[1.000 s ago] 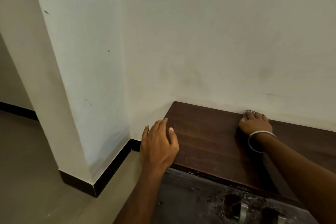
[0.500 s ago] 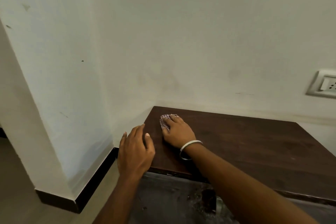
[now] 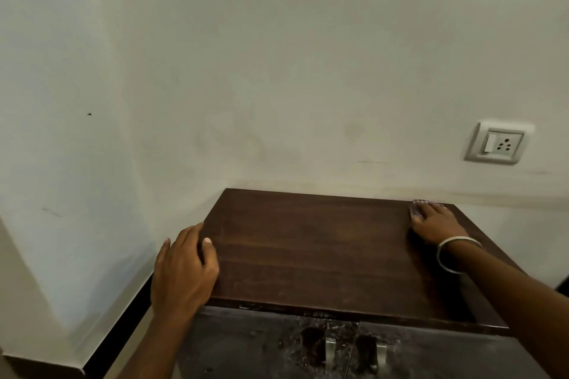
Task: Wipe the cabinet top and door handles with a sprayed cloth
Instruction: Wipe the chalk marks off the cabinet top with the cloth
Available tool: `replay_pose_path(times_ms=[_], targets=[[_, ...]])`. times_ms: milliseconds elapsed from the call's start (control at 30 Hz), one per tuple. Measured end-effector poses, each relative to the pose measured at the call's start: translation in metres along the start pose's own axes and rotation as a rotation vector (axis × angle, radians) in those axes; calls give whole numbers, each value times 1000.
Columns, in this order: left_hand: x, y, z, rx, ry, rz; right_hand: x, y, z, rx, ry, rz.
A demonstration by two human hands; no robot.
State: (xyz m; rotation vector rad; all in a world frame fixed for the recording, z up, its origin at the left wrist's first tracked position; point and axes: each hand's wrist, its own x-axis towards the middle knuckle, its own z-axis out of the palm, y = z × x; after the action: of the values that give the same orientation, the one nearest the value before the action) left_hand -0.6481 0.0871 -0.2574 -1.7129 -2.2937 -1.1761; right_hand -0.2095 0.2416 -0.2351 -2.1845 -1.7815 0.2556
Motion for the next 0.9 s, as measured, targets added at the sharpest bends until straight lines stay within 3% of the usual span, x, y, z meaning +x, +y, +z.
replay_pose_path(times_ms=[100, 233, 600, 700, 900], targets=[[0, 0, 1, 5, 3, -8, 5, -12, 5, -21, 15, 37], [-1, 0, 1, 2, 11, 3, 2, -70, 24, -15, -20, -62], [0, -4, 2, -15, 13, 12, -112, -274, 101, 79, -98, -714], [0, 0, 0, -16, -12, 21, -144, -289, 111, 91, -126, -808], [0, -1, -1, -15, -1, 26, -134, -244, 93, 55, -120, -702]])
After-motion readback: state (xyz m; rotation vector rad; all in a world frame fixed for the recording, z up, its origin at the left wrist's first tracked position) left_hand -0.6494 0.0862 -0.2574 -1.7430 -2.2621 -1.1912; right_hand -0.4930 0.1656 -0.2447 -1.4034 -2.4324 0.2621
